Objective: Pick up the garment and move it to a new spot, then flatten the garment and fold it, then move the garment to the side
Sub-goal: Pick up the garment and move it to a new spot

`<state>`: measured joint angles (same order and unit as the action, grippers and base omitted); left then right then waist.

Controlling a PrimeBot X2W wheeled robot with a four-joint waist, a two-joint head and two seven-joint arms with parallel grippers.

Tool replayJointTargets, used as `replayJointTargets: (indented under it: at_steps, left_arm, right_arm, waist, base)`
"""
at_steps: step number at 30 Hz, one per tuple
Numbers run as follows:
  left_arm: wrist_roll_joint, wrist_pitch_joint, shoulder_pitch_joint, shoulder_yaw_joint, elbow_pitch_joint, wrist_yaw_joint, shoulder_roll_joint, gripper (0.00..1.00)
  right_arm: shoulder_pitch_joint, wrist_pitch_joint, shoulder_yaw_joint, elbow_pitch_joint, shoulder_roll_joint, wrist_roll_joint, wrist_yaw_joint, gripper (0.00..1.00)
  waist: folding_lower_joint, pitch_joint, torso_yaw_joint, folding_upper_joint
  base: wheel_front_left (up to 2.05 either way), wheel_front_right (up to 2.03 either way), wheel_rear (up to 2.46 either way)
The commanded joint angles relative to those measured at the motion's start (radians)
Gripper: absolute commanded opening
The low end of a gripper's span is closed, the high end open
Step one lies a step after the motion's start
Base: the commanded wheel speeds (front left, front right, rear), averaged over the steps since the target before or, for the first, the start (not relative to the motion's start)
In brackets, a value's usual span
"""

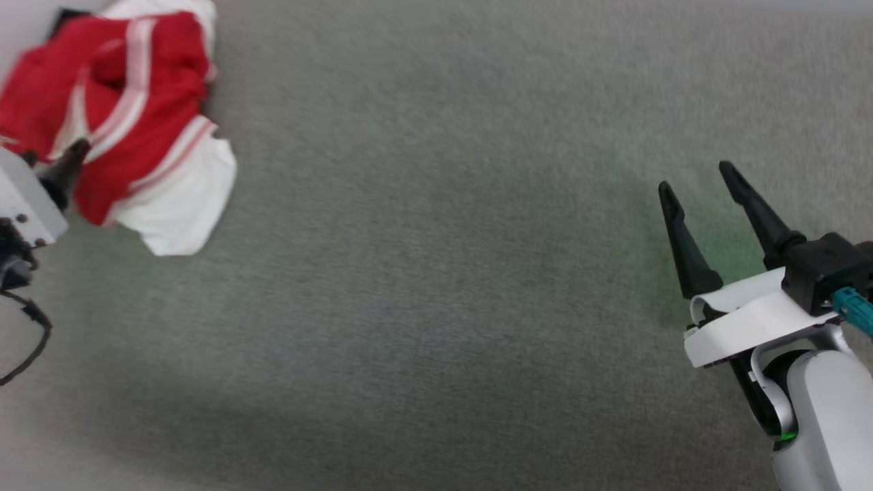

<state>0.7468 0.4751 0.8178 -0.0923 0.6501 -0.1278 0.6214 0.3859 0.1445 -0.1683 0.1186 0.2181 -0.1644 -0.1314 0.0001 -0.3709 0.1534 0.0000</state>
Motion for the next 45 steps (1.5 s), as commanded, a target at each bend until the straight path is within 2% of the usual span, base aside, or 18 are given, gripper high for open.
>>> replayJointTargets:
  at_steps: [1,7,14,15,16,17,18,23,29,38,45]
  left_arm:
    - [0.008,0.002,0.017,-0.009,0.020,-0.003,0.001,1.00]
    - [-0.013,-0.017,0.082,-0.112,0.164,-0.002,0.009,1.00]
    - [0.002,-0.052,0.120,-0.194,0.330,-0.002,-0.031,1.00]
    - [0.007,-0.060,0.125,-0.197,0.352,0.000,-0.034,0.94]
    - [0.006,-0.066,0.130,-0.205,0.371,0.000,-0.037,0.32]
    - [0.010,-0.073,0.136,-0.206,0.393,0.000,-0.038,0.08]
    - [0.017,-0.078,0.142,-0.203,0.417,0.000,-0.039,0.00]
    - [0.028,-0.121,0.184,-0.224,0.437,0.000,-0.012,0.00]
    - [0.030,-0.175,0.228,-0.261,0.400,0.000,0.056,0.00]
    - [0.046,-0.215,0.263,-0.310,0.274,0.000,0.169,0.00]
    - [0.049,-0.231,0.302,-0.325,0.128,0.000,0.227,0.00]
  right_arm:
    - [0.017,-0.005,0.002,-0.012,0.003,0.010,0.001,1.00]
    - [0.019,-0.035,0.002,-0.061,0.001,0.024,0.001,1.00]
    - [0.015,-0.055,0.011,-0.088,-0.009,0.035,0.001,1.00]
    - [0.013,-0.056,0.011,-0.089,-0.010,0.035,0.001,1.00]
    - [0.011,-0.058,0.011,-0.087,-0.011,0.034,0.001,1.00]
    - [0.010,-0.060,0.011,-0.085,-0.012,0.033,0.001,1.00]
    - [0.008,-0.060,0.011,-0.083,-0.013,0.033,0.001,1.00]
    - [-0.012,-0.056,0.010,-0.067,-0.014,0.024,0.001,1.00]
    - [-0.030,-0.036,0.005,-0.036,-0.017,0.003,0.001,1.00]
    - [-0.056,0.000,0.002,0.027,-0.031,-0.028,0.001,1.00]
    - [-0.076,0.028,0.009,0.071,-0.039,-0.044,0.001,1.00]
  waist:
    - [-0.0001,-0.084,-0.061,0.0000]
    - [-0.0001,-0.139,-0.076,0.0000]
    - [-0.0001,-0.157,-0.080,0.0000]
    - [-0.0001,-0.156,-0.079,0.0000]
    - [-0.0001,-0.152,-0.079,0.0000]
    - [-0.0001,-0.148,-0.078,0.0000]
    - [-0.0001,-0.142,-0.077,0.0000]
    - [-0.0001,-0.097,-0.066,0.0000]
    - [-0.0001,-0.020,-0.057,0.0000]
    - [-0.0001,0.102,-0.040,0.0000]
    - [-0.0001,0.178,-0.032,0.0000]
  base:
    - [0.00,0.00,0.00]
    - [0.00,0.00,0.00]
    - [0.00,0.00,0.00]
    - [0.00,0.00,0.00]
    - [0.00,0.00,0.00]
    - [0.00,0.00,0.00]
    - [0.00,0.00,0.00]
    - [0.00,0.00,0.00]
    - [0.00,0.00,0.00]
    - [0.00,0.00,0.00]
    - [0.00,0.00,0.00]
